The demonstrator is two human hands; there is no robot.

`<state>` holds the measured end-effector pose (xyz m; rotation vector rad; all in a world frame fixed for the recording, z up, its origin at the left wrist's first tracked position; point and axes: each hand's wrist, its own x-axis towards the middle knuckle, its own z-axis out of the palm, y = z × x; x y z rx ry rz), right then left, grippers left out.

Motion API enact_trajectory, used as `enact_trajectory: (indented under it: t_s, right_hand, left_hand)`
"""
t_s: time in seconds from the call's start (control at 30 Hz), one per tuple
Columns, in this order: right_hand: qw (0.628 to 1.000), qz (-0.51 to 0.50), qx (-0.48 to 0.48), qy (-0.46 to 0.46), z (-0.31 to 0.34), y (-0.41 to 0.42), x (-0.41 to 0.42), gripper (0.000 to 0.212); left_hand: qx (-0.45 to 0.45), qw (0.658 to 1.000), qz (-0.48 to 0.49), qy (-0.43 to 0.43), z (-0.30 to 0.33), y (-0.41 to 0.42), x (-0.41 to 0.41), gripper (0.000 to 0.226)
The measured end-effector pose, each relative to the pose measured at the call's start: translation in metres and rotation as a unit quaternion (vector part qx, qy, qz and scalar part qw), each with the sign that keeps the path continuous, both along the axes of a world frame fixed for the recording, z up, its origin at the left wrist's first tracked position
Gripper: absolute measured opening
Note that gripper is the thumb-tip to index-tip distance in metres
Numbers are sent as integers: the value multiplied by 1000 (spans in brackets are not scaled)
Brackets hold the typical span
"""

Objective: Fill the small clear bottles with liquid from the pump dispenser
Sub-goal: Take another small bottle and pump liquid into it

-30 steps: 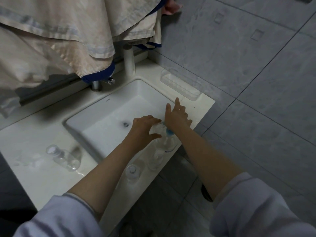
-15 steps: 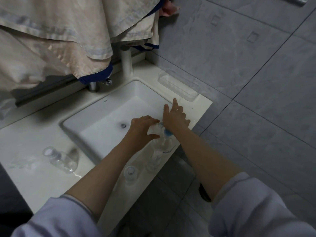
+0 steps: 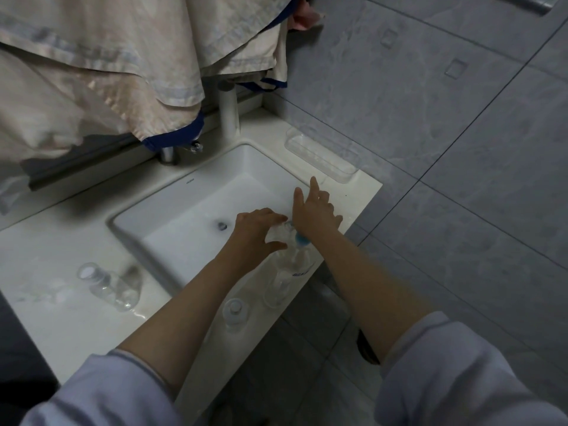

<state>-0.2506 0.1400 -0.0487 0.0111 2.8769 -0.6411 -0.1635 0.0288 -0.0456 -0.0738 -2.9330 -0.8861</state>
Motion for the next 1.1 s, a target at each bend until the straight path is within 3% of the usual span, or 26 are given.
enact_trajectory:
  t_s: [0.27, 0.7, 0.97, 1.1]
  right_hand:
    - [1000, -11, 4, -6, 0, 0, 0, 60]
    - [1000, -15, -1, -7, 2, 1, -4, 59]
    - [1000, -7, 13, -12, -4, 0, -1, 61]
    - [1000, -3, -3, 29, 3, 0, -6, 61]
  left_hand:
    - [5, 999, -2, -38, 5, 1, -5, 47]
    - [-21, 999, -2, -34, 8, 2, -7, 48]
    - [19, 1000, 1, -16, 3, 0, 3, 46]
    - [15, 1000, 8, -18, 3, 2, -3, 47]
